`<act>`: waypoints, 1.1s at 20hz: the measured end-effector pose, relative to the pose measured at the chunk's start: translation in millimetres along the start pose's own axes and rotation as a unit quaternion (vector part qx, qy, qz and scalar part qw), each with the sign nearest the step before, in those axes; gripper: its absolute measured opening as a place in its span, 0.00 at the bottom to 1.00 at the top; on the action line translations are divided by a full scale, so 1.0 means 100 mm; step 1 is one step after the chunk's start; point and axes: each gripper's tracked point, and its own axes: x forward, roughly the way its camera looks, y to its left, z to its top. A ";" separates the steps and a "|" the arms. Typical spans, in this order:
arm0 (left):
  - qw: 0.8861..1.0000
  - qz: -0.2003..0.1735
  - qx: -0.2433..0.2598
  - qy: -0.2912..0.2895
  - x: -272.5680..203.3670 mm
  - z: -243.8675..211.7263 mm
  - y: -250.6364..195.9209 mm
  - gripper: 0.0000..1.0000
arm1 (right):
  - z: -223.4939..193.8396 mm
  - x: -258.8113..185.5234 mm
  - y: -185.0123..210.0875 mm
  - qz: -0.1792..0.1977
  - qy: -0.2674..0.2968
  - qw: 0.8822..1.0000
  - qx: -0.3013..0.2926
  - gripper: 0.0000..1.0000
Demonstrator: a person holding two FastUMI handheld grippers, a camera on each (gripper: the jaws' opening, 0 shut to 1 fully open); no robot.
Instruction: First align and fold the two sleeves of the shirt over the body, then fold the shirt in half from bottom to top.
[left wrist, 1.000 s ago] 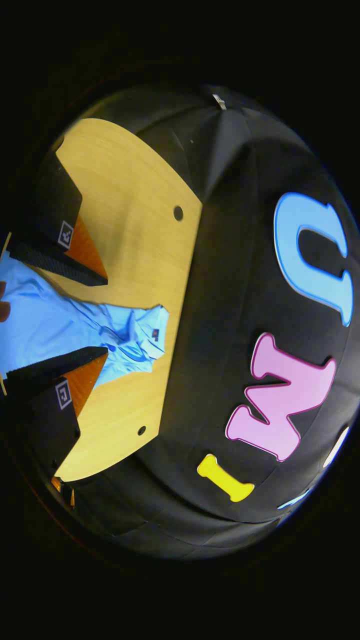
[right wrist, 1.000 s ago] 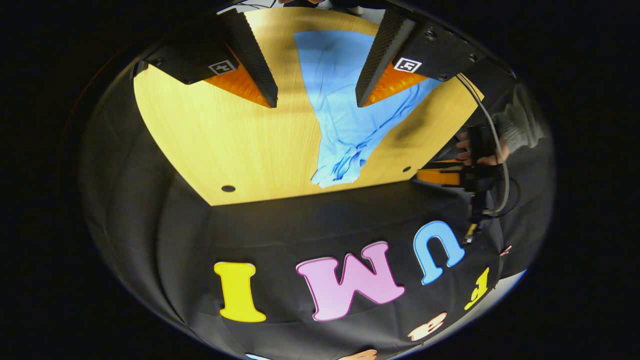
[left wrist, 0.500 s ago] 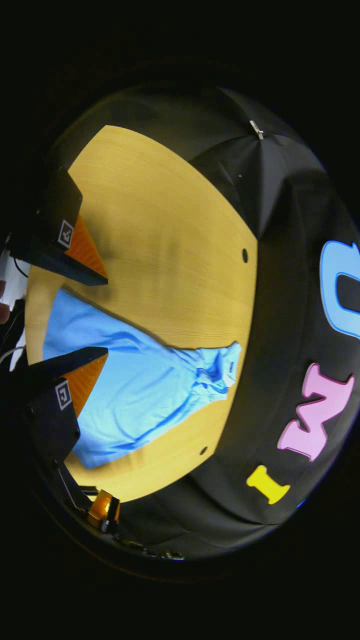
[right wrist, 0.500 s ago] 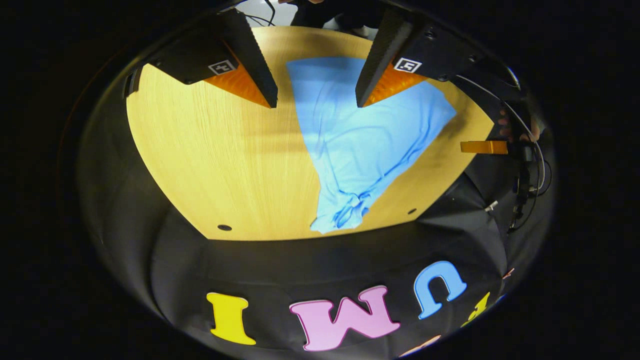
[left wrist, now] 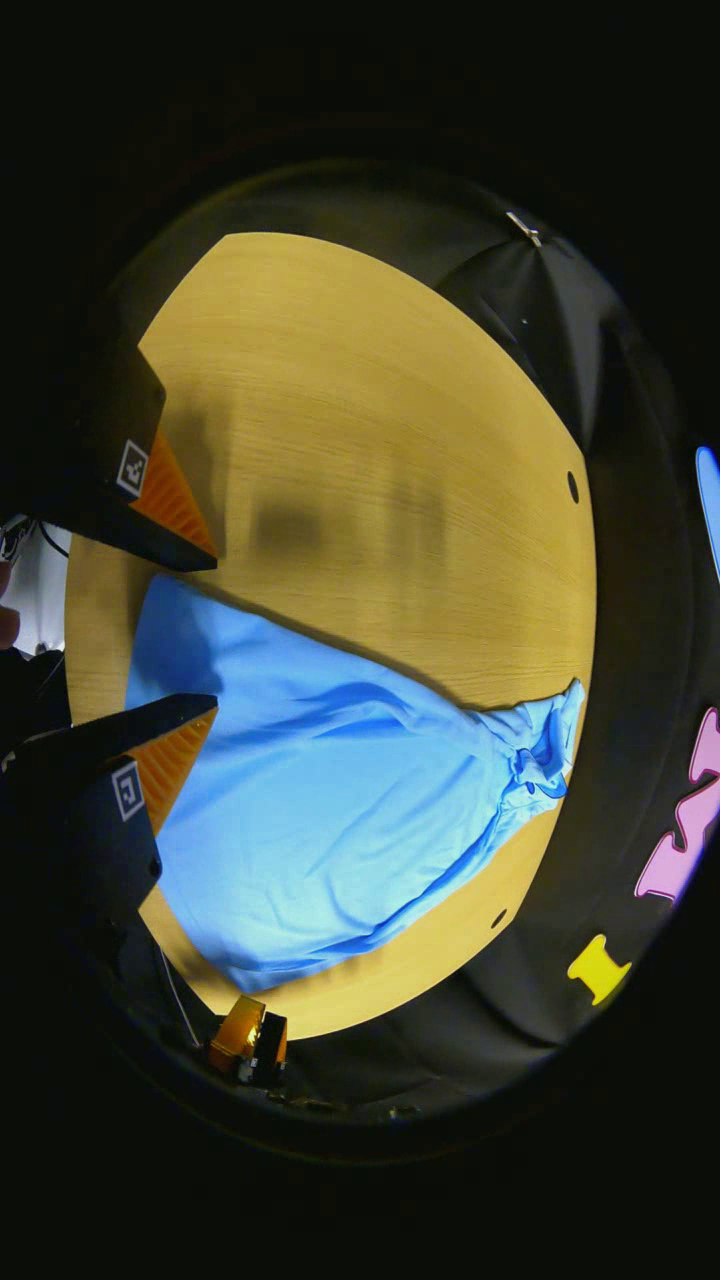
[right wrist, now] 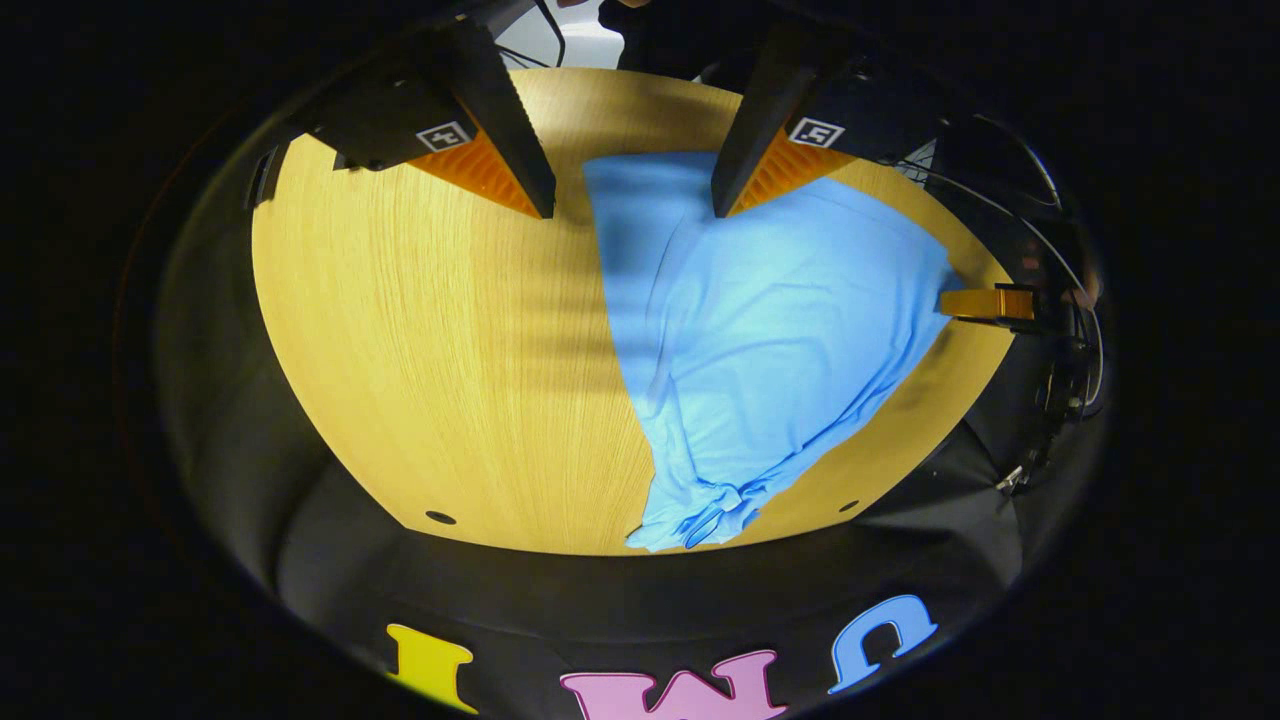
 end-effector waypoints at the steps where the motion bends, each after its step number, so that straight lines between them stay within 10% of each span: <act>1: 1.000 0.005 0.002 0.002 0.02 -0.01 0.02 0.81 | -0.01 0.02 0.01 0.001 0.002 1.000 0.001 0.98; 15: 0.998 0.039 0.038 0.015 0.06 -0.09 -0.06 0.78 | -0.21 0.27 0.09 -0.013 0.047 0.999 -0.019 0.98; 20: 0.998 0.033 0.049 0.019 0.08 -0.07 -0.17 0.39 | -0.20 0.30 0.13 -0.010 0.046 0.998 -0.038 0.93; 21: 0.998 0.031 0.053 0.017 0.10 -0.05 -0.21 0.37 | -0.21 0.29 0.15 -0.009 0.048 0.998 -0.040 0.77; 22: 0.998 0.035 0.054 0.016 0.10 -0.05 -0.22 0.17 | -0.20 0.30 0.18 -0.003 0.050 0.998 -0.042 0.77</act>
